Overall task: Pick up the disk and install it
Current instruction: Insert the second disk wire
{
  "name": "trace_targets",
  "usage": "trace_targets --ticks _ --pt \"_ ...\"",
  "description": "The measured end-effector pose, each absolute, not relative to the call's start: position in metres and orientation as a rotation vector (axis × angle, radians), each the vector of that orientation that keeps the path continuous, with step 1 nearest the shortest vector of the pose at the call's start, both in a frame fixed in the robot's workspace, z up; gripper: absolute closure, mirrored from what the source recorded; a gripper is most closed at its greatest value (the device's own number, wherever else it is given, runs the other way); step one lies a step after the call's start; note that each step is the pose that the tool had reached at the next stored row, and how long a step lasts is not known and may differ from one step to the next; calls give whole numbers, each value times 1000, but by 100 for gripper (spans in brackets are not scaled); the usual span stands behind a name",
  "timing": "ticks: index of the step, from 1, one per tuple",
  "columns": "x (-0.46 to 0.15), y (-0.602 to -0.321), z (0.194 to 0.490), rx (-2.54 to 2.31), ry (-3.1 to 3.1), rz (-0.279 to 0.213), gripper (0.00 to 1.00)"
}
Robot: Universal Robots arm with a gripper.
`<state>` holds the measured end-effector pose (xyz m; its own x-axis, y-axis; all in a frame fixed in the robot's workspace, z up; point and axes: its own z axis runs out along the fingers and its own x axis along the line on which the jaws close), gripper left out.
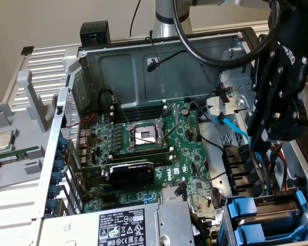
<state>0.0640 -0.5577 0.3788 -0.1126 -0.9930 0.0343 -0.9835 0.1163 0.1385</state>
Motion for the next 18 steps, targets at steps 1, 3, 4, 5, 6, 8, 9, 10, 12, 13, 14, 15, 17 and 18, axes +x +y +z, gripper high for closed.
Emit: trace_targets --ticks 1,3,4,5,6,8,9,10,12,13,14,15,17,18 --pt "64 -558 379 2009 -2257 -123 69" --pt "64 -558 379 2008 -2258 -124 69" --pt "64 -558 379 2008 -2259 -124 69" --pt "64 -558 379 2007 -2259 -124 69" --pt "64 -558 379 2007 -2259 -124 69" --pt "64 -558 379 2006 -2260 -124 69" --pt "64 -558 379 2006 -2260 -124 69" --pt "65 -558 379 2006 -2260 -124 69" --pt "65 -558 379 2005 -2261 -124 69" --pt "65 -558 379 2005 -2261 -125 69" --pt "65 -559 379 2005 -2262 -125 69" --pt "65 -560 379 2004 -2263 -126 69" --pt "65 -561 379 2004 -2266 -130 69" --pt "65 -561 379 2004 -2268 -133 69"
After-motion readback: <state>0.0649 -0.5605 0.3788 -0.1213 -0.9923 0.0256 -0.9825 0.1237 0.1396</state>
